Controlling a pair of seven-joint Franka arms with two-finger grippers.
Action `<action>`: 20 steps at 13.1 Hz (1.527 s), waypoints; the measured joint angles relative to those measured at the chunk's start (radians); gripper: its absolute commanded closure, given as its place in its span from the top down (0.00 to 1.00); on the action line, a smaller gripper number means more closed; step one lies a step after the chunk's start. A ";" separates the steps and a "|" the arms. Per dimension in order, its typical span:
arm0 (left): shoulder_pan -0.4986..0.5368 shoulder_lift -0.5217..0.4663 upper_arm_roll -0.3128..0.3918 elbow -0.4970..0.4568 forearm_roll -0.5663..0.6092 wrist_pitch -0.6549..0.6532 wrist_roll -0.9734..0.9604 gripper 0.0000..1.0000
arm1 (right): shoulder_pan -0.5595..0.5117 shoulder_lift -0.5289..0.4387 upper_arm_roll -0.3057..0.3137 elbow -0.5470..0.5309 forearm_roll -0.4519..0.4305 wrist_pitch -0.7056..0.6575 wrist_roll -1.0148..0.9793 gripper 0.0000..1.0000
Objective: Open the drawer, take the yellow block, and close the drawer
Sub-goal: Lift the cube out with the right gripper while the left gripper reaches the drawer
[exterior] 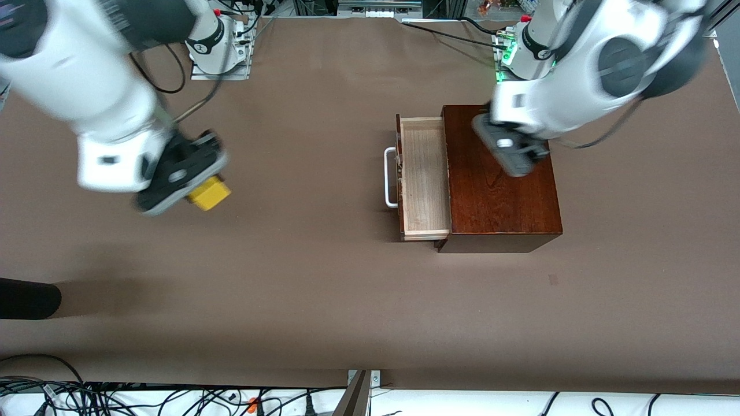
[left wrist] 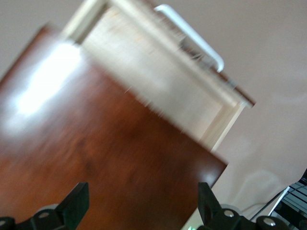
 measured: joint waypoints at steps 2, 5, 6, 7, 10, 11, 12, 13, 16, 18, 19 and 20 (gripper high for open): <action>-0.037 0.101 -0.071 0.031 -0.001 0.118 0.007 1.00 | -0.086 0.001 -0.007 -0.041 0.039 0.001 -0.001 0.00; -0.149 0.178 -0.087 0.067 0.033 0.298 0.034 1.00 | -0.182 0.007 -0.038 -0.132 0.067 0.030 -0.001 0.00; -0.184 0.195 -0.089 0.068 0.058 0.354 0.062 1.00 | -0.195 0.011 -0.051 -0.177 0.068 0.066 -0.001 0.00; -0.216 0.213 -0.089 0.069 0.068 0.399 0.097 1.00 | -0.199 0.015 -0.062 -0.236 0.068 0.125 -0.001 0.00; -0.289 0.274 -0.089 0.069 0.146 0.464 0.203 1.00 | -0.199 0.035 -0.073 -0.426 0.069 0.371 0.003 0.00; -0.306 0.298 -0.089 0.068 0.182 0.472 0.218 1.00 | -0.199 0.047 -0.075 -0.473 0.069 0.438 0.006 0.00; -0.319 0.319 -0.089 0.068 0.210 0.478 0.224 1.00 | -0.199 0.060 -0.077 -0.510 0.069 0.493 0.015 0.00; -0.327 0.339 -0.089 0.068 0.236 0.480 0.227 1.00 | -0.199 0.077 -0.080 -0.538 0.069 0.540 0.030 0.00; -0.330 0.382 -0.087 0.068 0.306 0.482 0.236 1.00 | -0.200 0.140 -0.085 -0.570 0.073 0.622 0.086 0.00; -0.330 0.397 -0.086 0.066 0.339 0.481 0.256 1.00 | -0.207 0.189 -0.090 -0.572 0.079 0.687 0.098 0.00; -0.328 0.400 -0.083 0.065 0.347 0.480 0.280 1.00 | -0.210 0.210 -0.090 -0.573 0.085 0.712 0.100 0.00; -0.323 0.401 -0.079 0.065 0.349 0.477 0.310 1.00 | -0.212 0.226 -0.091 -0.576 0.096 0.732 0.106 0.00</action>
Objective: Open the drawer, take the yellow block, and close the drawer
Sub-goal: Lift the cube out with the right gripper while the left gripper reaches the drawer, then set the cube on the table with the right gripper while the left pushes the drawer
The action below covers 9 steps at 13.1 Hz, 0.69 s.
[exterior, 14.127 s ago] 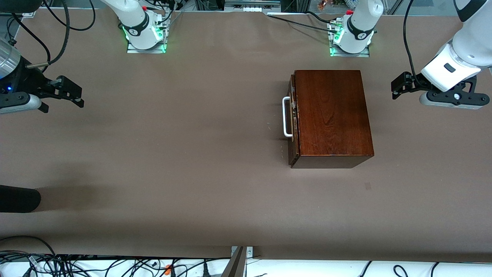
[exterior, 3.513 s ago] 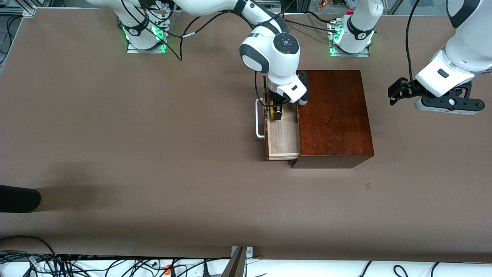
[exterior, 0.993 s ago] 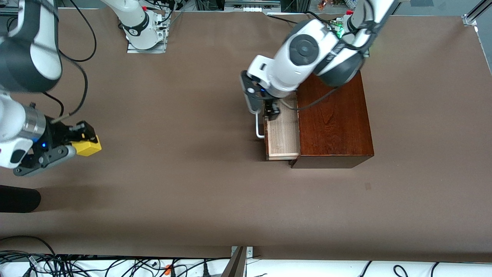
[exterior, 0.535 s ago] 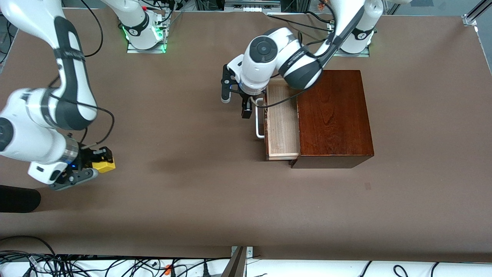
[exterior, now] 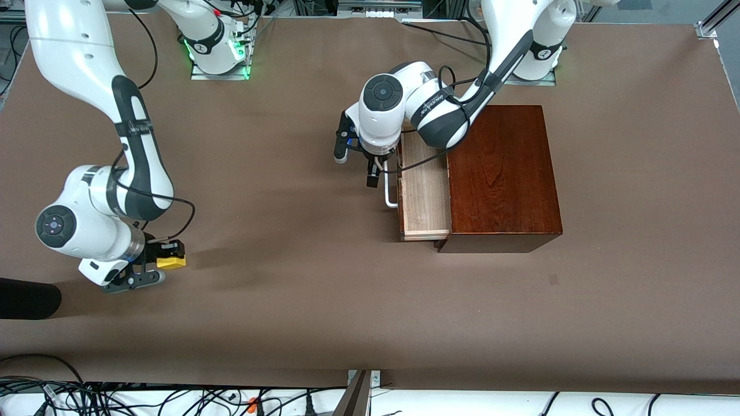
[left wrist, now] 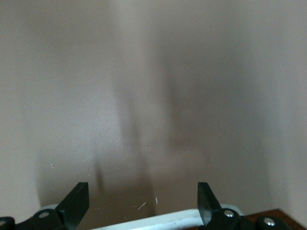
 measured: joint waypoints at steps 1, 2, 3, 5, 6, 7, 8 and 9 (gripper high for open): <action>0.009 0.001 -0.006 0.000 -0.005 -0.004 0.011 1.00 | -0.001 0.011 0.000 -0.010 0.007 0.021 0.010 0.00; 0.013 0.001 -0.009 0.001 -0.005 -0.021 0.013 1.00 | -0.001 0.017 0.000 -0.029 0.009 0.044 0.026 0.00; 0.015 0.001 -0.009 0.005 -0.005 -0.046 0.014 1.00 | -0.001 0.020 0.000 -0.049 0.009 0.065 0.042 0.00; 0.035 -0.003 -0.006 0.014 -0.002 -0.129 0.027 1.00 | -0.002 0.021 0.000 -0.076 0.010 0.084 0.053 0.00; 0.053 -0.009 -0.005 0.015 -0.002 -0.168 0.034 1.00 | -0.002 0.021 -0.001 -0.080 0.012 0.087 0.057 0.00; 0.071 -0.016 -0.002 0.015 -0.001 -0.196 0.043 1.00 | -0.003 0.021 -0.001 -0.082 0.017 0.088 0.061 0.00; 0.091 -0.022 0.000 0.016 0.001 -0.211 0.054 1.00 | -0.003 0.021 -0.001 -0.083 0.022 0.088 0.066 0.12; 0.111 -0.026 -0.001 0.016 0.000 -0.216 0.070 1.00 | -0.004 0.021 -0.001 -0.084 0.024 0.088 0.068 0.26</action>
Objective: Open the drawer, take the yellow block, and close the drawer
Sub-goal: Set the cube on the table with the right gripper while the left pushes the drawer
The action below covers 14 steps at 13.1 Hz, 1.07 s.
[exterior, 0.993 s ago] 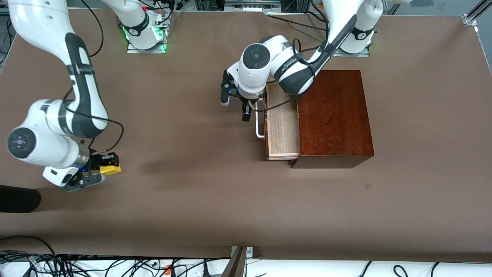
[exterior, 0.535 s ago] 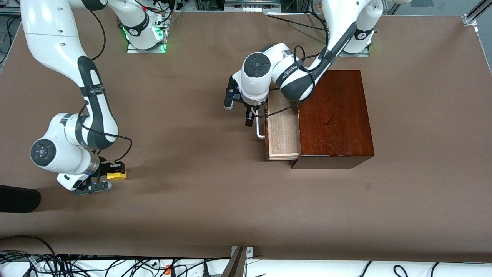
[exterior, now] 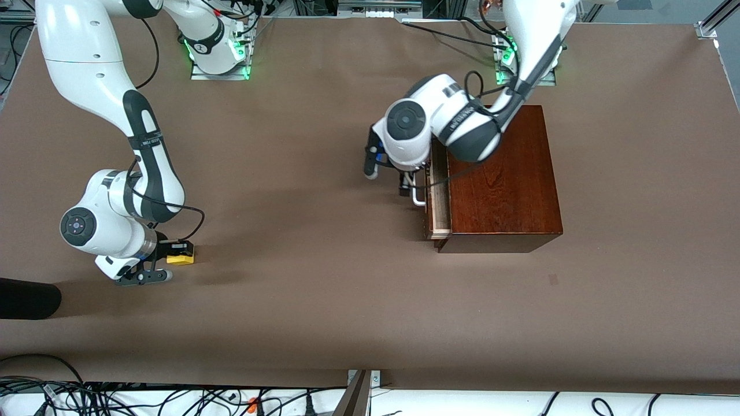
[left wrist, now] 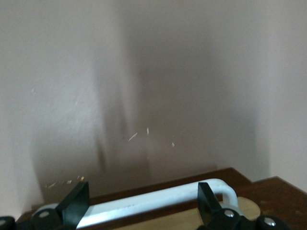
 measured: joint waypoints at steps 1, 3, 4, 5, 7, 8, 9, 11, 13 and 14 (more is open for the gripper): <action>0.009 0.000 -0.003 0.000 0.000 -0.003 0.006 1.00 | -0.001 0.000 0.000 0.000 0.001 0.000 0.001 0.40; 0.011 0.000 -0.003 0.000 0.000 -0.007 0.007 1.00 | -0.003 0.000 0.000 0.000 0.001 0.000 0.002 0.61; 0.014 -0.001 -0.003 0.000 0.000 -0.015 0.008 1.00 | -0.003 0.000 0.000 0.000 0.001 0.000 0.003 0.71; 0.018 -0.002 -0.003 0.000 0.001 -0.023 0.013 1.00 | -0.003 0.000 0.000 0.000 0.001 0.000 0.003 0.84; 0.028 -0.004 -0.004 0.000 0.002 -0.045 0.020 1.00 | -0.003 0.000 0.000 0.000 0.002 0.001 0.004 0.99; 0.031 -0.005 -0.004 0.000 0.002 -0.054 0.022 1.00 | -0.003 -0.001 0.000 0.000 0.002 0.002 0.004 0.99; 0.034 -0.005 -0.004 0.000 0.002 -0.057 0.022 1.00 | -0.003 -0.002 0.000 0.001 0.002 0.004 0.004 0.99; 0.035 -0.006 -0.004 0.000 0.002 -0.061 0.022 1.00 | -0.002 -0.014 0.000 0.007 0.002 0.007 0.004 1.00; 0.038 -0.007 -0.004 0.001 0.003 -0.062 0.022 1.00 | 0.002 -0.048 0.002 0.017 0.002 0.002 0.005 1.00; 0.041 -0.007 -0.003 0.002 0.005 -0.066 0.023 1.00 | 0.004 -0.078 0.003 0.020 0.002 -0.013 0.009 1.00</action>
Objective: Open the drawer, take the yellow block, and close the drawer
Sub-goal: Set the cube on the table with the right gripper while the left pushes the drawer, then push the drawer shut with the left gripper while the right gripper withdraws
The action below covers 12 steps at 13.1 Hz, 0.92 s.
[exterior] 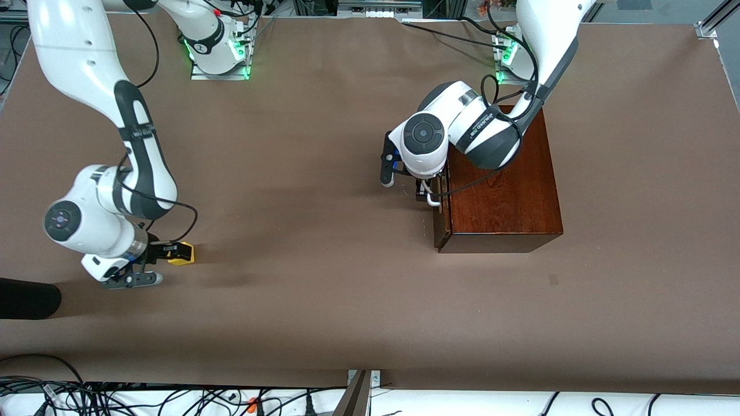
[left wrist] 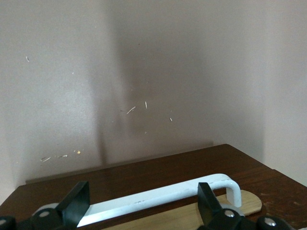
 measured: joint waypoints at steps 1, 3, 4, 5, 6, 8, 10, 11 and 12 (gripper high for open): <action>0.004 0.000 0.000 0.002 0.002 -0.007 0.001 1.00 | 0.001 -0.034 0.003 0.004 0.001 -0.024 0.009 1.00; 0.010 -0.002 0.001 0.003 0.004 -0.012 0.003 1.00 | 0.010 -0.118 0.013 0.009 0.003 -0.109 0.074 1.00; 0.010 -0.004 0.001 0.003 0.004 -0.012 0.004 1.00 | 0.021 -0.164 0.016 0.010 0.003 -0.164 0.105 1.00; 0.011 -0.007 0.001 0.004 0.004 -0.012 0.004 1.00 | 0.034 -0.210 0.017 0.010 0.003 -0.214 0.124 1.00; 0.012 -0.012 0.001 0.006 0.004 -0.014 0.004 1.00 | 0.041 -0.254 0.017 0.011 0.002 -0.260 0.130 1.00; 0.023 -0.032 0.002 0.016 0.005 -0.040 -0.010 1.00 | 0.044 -0.334 0.016 0.014 0.001 -0.359 0.136 1.00; 0.053 -0.080 0.003 0.025 0.000 -0.071 -0.031 1.00 | 0.044 -0.394 0.015 0.033 -0.019 -0.466 0.166 1.00; 0.061 -0.105 0.003 0.037 -0.015 -0.086 -0.048 1.00 | 0.044 -0.417 0.015 0.046 -0.035 -0.511 0.184 1.00; 0.063 -0.125 0.002 0.058 -0.040 -0.117 -0.072 1.00 | 0.044 -0.434 0.015 0.053 -0.053 -0.532 0.194 1.00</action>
